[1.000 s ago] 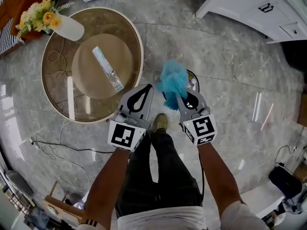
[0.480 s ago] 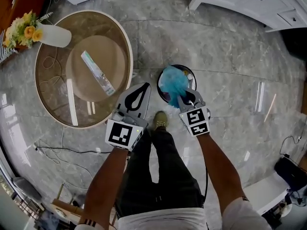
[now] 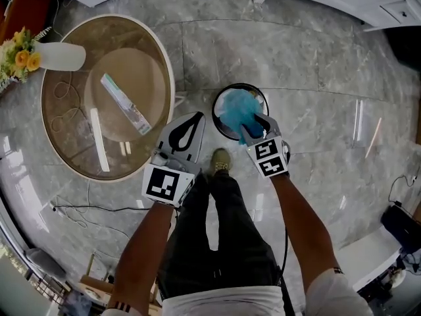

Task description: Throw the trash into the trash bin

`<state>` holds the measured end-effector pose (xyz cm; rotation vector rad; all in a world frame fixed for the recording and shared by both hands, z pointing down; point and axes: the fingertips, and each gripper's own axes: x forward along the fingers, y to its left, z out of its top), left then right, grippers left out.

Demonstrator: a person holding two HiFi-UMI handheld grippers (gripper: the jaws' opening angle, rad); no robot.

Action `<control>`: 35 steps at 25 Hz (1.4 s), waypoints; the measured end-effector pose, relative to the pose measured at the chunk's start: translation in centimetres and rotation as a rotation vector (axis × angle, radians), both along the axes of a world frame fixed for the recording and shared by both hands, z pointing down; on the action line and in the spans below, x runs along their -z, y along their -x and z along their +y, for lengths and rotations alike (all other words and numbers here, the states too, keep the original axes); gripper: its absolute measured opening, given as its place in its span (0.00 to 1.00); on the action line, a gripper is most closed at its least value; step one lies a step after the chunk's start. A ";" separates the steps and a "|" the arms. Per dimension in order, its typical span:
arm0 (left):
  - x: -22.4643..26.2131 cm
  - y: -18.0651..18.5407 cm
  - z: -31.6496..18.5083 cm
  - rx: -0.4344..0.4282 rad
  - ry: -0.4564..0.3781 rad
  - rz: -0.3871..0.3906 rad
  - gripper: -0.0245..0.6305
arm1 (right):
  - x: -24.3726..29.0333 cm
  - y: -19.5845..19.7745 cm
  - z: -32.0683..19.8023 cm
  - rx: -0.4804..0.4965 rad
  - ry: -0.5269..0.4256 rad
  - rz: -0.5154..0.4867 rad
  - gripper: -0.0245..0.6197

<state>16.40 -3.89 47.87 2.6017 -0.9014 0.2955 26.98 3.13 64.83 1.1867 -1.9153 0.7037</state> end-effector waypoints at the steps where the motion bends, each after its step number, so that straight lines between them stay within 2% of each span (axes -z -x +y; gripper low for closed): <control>1: -0.1 -0.1 -0.1 -0.002 0.001 -0.001 0.04 | -0.2 -0.2 0.1 -0.003 0.006 0.002 0.32; 3: -0.2 -0.2 -0.2 -0.006 0.000 -0.001 0.04 | -0.5 -0.4 0.2 -0.005 0.015 0.002 0.38; 11: -0.4 -0.7 -0.2 -0.012 0.008 0.007 0.04 | -0.8 -0.3 0.2 0.005 0.019 -0.013 0.45; 17: -0.2 -0.4 -0.2 -0.006 0.003 0.012 0.04 | 1.2 0.1 -1.0 -0.011 -0.070 -0.039 0.45; 20: 0.0 0.0 0.0 -0.002 0.000 0.014 0.04 | 2.9 0.3 -1.6 -0.024 -0.139 -0.053 0.40; 24: 0.6 0.7 0.2 0.009 -0.010 0.017 0.04 | 5.7 1.0 -2.3 -0.033 -0.233 -0.059 0.30; 28: 1.4 1.5 0.3 0.025 -0.024 0.022 0.04 | 9.3 2.0 -3.4 -0.041 -0.346 -0.063 0.10; 31: 2.0 2.2 0.5 0.036 -0.029 0.021 0.04 | 11.6 2.9 -4.0 -0.038 -0.408 -0.069 0.04; 35: 2.9 3.5 0.7 0.056 -0.042 0.032 0.04 | 14.4 5.0 -4.7 -0.023 -0.463 -0.107 0.04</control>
